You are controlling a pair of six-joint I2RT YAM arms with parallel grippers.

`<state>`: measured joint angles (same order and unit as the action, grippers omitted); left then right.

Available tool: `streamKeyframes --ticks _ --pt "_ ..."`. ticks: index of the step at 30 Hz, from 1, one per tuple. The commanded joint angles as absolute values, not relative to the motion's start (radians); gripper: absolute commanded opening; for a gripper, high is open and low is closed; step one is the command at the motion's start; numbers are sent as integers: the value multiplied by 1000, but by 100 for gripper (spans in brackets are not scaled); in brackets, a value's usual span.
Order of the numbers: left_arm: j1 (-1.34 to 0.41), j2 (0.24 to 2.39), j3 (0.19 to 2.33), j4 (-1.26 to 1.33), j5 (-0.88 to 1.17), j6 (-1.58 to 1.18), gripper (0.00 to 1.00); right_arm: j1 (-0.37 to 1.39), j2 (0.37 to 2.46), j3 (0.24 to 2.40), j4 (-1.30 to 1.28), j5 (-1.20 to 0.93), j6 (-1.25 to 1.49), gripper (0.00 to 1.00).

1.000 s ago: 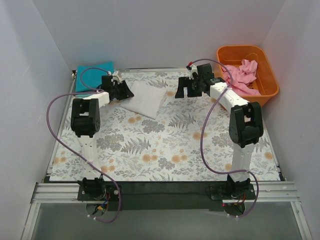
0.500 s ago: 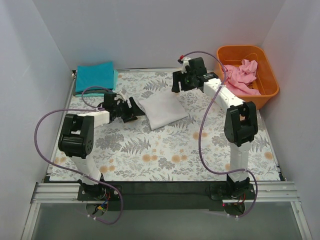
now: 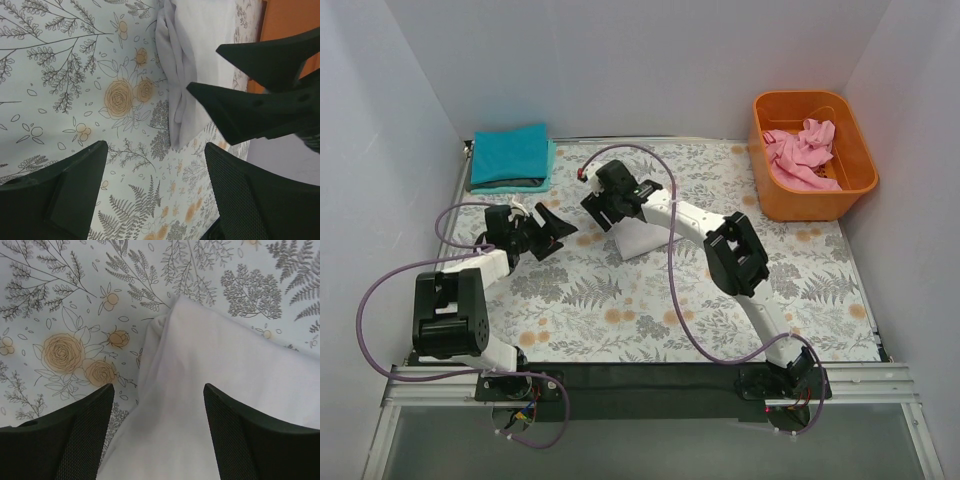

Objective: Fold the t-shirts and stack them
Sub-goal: Fold the tshirt

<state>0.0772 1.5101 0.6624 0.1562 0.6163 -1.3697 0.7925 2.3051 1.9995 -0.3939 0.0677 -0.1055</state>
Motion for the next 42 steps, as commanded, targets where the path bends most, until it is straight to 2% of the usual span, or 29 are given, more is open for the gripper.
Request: streamKeyframes --ticks 1,5,8,10,12,13,14,16,17,21,27,42 --pt "86 1463 634 149 583 -1385 73 807 2356 2077 -374 178 -158 66" --pt "86 1456 586 199 581 -1417 74 827 2411 2106 -361 239 -184 64" --pt "86 1468 560 245 589 -1433 75 838 2439 2105 -348 244 -201 58" --pt "87 1480 558 264 594 -1437 76 845 2451 2100 -339 247 -209 57" --pt "84 1499 558 281 594 -1446 77 848 2468 2094 -334 252 -216 50" --pt "83 1505 555 290 594 -1451 77 850 2473 2089 -328 268 -216 44" --pt "74 1514 554 299 589 -1453 78 850 2477 2086 -325 276 -216 27" --pt "55 1519 539 353 580 -1459 78 850 2476 2088 -324 284 -212 14" --pt "26 1519 526 385 559 -1456 78 850 2471 2089 -324 282 -204 2" --pt "-77 1607 492 587 485 -1420 79 841 2424 2098 -324 256 -126 1" --pt "-172 1759 554 760 445 -1453 80 758 2364 2123 -324 124 66 1" --pt "-327 2026 738 985 370 -1511 87 634 2350 2103 -308 -81 314 1"
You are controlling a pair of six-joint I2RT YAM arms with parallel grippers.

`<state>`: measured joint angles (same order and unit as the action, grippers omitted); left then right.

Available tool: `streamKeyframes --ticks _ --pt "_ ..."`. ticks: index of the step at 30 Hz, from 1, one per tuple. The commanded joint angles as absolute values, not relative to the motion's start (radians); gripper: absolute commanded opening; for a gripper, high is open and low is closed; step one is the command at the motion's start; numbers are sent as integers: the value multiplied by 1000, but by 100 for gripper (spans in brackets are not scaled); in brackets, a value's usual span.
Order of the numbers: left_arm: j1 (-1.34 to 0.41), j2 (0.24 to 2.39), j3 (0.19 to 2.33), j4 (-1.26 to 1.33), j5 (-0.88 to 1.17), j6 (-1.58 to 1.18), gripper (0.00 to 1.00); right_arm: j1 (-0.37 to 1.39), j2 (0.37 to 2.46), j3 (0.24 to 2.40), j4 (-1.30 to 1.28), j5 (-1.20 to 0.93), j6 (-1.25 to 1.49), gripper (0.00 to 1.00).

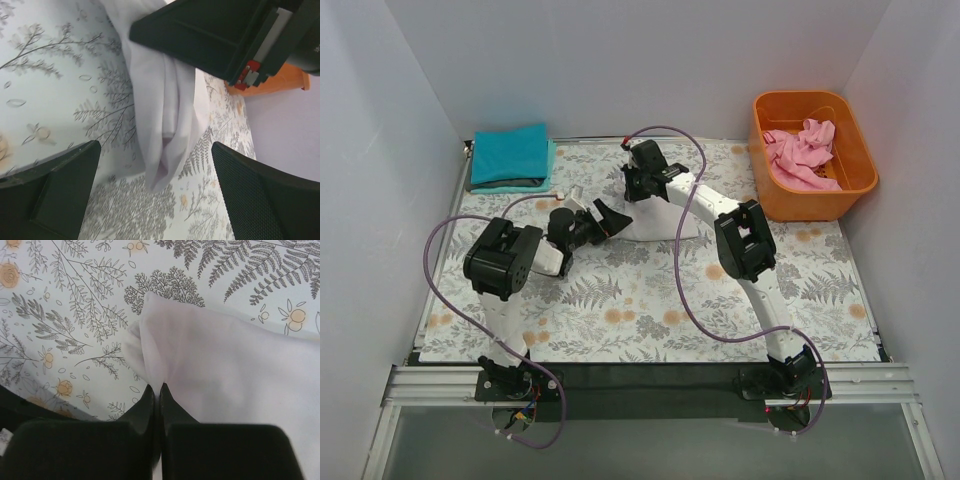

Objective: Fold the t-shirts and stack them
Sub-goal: Fold the tshirt, then neatly place the folded tshirt to the corner

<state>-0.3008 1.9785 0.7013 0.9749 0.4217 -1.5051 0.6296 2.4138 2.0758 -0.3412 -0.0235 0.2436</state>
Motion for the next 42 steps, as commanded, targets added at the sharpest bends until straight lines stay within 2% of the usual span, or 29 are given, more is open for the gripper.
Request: streamKeyframes --ticks 1,7,10,11,17,18,19,21,22,23,25,27,31,32,34,35,42 --pt "-339 2037 748 989 368 -1523 87 629 2355 2103 -305 -90 321 1" --pt "-383 2115 834 983 305 -1542 86 623 2367 2108 -301 -104 350 1" --pt "-387 2157 873 947 269 -1569 78 620 2361 2108 -301 -104 362 1" --pt "-385 2163 877 940 259 -1575 71 618 2362 2106 -301 -104 362 1" --pt "-385 2187 926 917 219 -1571 54 609 2364 2097 -299 -107 388 1" --pt "-387 2189 936 899 218 -1550 40 609 2364 2095 -299 -107 390 1" --pt "-387 2189 952 870 212 -1537 33 607 2365 2095 -299 -104 388 1" --pt "-385 2181 1000 762 204 -1490 16 604 2361 2095 -299 -92 377 11" --pt "-385 2177 1015 718 207 -1468 12 597 2352 2094 -299 -71 373 16" --pt "-384 2169 1028 678 203 -1450 9 591 2347 2095 -301 -58 367 24" --pt "-373 2152 1064 550 180 -1379 7 568 2330 2092 -301 -32 350 32" --pt "-350 2143 1084 427 205 -1349 6 546 2312 2083 -301 -14 333 48" --pt "-261 2155 1213 163 224 -1229 1 464 2235 2021 -298 23 266 72" --pt "-246 2169 1247 109 215 -1160 0 448 2223 2007 -299 23 258 81" --pt "-201 2198 1328 -39 210 -1074 0 401 2178 1971 -299 20 244 86" --pt "-187 2232 1417 -114 196 -1008 0 385 2162 1938 -299 15 235 92" --pt "-129 2338 1813 -313 114 -720 0 318 2027 1781 -299 8 180 97"
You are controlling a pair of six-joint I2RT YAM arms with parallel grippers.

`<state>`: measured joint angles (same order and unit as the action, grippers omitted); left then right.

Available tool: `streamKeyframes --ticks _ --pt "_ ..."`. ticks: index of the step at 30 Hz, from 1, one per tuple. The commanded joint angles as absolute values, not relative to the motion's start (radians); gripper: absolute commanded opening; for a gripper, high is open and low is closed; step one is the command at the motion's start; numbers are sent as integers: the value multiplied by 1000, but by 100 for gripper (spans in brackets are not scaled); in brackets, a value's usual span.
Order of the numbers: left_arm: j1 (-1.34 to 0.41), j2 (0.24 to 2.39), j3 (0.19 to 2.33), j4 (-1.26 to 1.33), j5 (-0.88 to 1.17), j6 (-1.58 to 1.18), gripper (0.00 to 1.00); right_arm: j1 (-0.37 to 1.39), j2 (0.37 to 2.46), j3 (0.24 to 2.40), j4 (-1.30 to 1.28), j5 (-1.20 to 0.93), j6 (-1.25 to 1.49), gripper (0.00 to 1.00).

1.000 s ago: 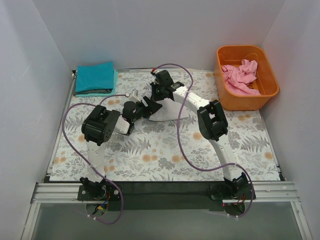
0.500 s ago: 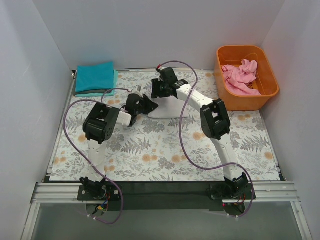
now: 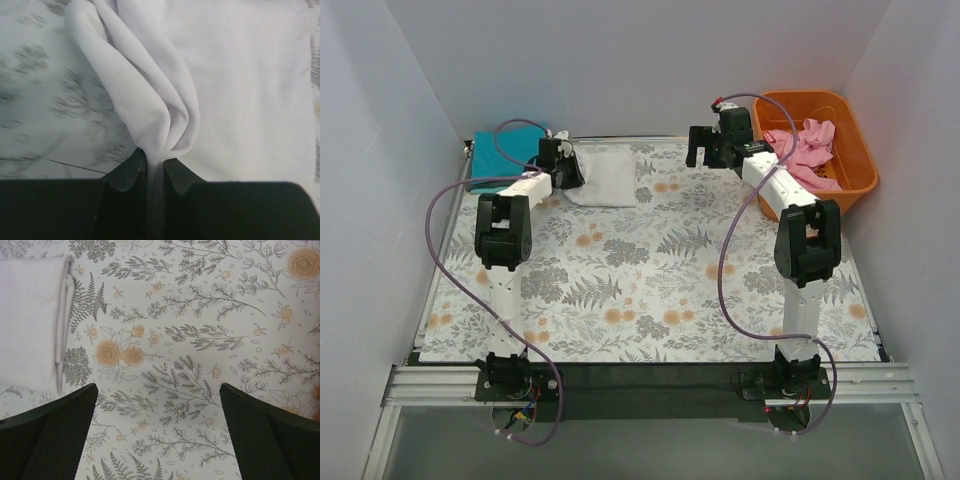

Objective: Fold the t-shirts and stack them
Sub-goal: Neatly place the folded tshirt to the corner

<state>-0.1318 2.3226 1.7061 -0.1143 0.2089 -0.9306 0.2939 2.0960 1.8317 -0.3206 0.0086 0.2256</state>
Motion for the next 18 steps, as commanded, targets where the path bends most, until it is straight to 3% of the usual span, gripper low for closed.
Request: streamKeyframes --ticks 1,6,18 --pt "-127 2351 1851 -327 98 -698 0 316 2019 1767 -299 -18 173 98" --pt "-117 2430 2070 -387 15 -637 0 311 1988 1724 -299 -41 164 97" --pt "-63 2412 2206 -331 -49 -525 0 310 1988 1712 -299 -75 164 96"
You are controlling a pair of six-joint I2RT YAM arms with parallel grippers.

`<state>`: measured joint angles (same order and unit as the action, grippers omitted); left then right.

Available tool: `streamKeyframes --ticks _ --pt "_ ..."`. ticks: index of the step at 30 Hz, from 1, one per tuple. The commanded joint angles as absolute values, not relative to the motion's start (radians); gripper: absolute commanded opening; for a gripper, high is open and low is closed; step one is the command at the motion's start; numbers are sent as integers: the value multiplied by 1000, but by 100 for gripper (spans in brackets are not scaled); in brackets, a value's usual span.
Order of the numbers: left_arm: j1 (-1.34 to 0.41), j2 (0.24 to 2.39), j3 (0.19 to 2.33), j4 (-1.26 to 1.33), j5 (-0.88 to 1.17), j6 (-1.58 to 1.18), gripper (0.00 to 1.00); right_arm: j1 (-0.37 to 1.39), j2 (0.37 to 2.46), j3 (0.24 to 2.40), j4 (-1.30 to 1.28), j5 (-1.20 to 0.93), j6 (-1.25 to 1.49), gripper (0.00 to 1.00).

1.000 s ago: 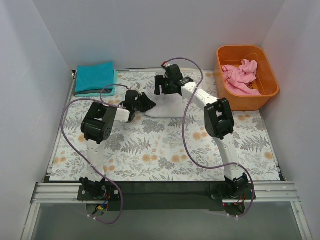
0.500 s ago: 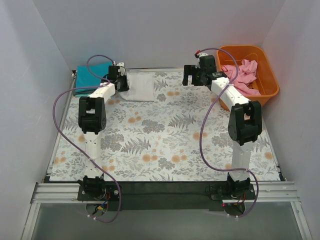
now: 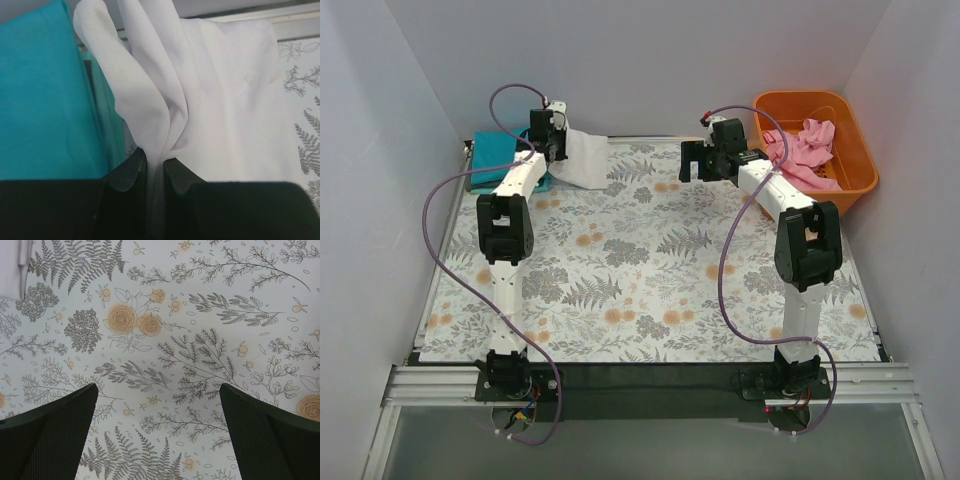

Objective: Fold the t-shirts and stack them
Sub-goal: Neatly place the folded tshirt to the corner

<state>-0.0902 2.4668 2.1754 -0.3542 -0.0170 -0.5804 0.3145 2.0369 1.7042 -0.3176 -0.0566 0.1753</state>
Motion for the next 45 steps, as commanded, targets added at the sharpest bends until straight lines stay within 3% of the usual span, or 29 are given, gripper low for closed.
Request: streamKeyframes --ticks 1,27,45 --pt "-58 2404 2198 -322 -54 -512 0 310 1988 1712 -299 -81 164 96" --pt "-12 2246 2178 -210 -14 -330 0 310 2008 1717 -301 -110 169 94" --pt "-3 2186 2186 -248 83 -374 0 318 2025 1721 -301 -127 172 93"
